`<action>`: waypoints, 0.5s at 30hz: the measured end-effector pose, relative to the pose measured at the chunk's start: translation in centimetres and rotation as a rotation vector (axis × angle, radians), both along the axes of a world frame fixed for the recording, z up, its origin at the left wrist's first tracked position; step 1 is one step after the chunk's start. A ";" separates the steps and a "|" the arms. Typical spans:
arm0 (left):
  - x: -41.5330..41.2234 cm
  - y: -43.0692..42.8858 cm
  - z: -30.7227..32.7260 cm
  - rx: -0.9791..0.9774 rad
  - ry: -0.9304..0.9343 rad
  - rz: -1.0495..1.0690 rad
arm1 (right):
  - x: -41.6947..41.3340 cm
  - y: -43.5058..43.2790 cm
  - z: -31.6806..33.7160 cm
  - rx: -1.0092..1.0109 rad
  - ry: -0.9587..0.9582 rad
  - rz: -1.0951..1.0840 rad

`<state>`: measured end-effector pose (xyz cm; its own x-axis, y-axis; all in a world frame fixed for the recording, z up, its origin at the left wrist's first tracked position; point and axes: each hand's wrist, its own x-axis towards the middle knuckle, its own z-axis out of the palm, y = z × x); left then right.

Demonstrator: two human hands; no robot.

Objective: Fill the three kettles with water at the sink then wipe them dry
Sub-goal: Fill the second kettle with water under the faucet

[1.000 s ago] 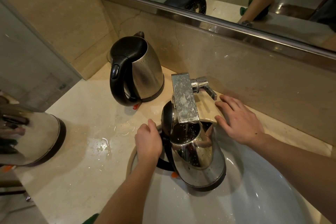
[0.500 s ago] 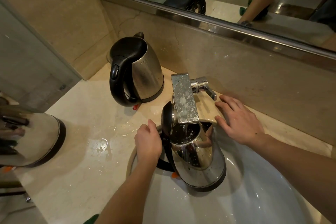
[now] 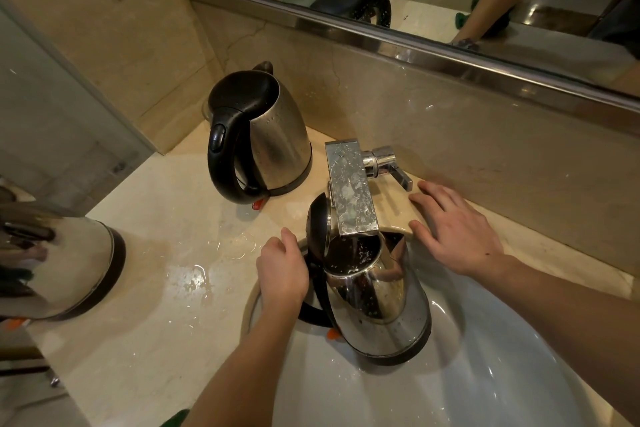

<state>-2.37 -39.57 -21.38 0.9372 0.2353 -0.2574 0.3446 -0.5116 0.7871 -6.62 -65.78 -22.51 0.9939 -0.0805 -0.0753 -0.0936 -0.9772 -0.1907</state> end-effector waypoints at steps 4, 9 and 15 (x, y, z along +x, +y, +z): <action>0.0 0.0 0.1 0.003 -0.003 -0.001 | 0.0 0.0 0.0 0.009 -0.004 0.005; -0.1 0.0 0.2 0.004 -0.003 -0.005 | 0.0 0.0 0.0 0.009 -0.001 0.004; 0.0 0.0 0.0 -0.004 -0.004 -0.005 | 0.0 0.0 0.0 0.007 0.002 0.001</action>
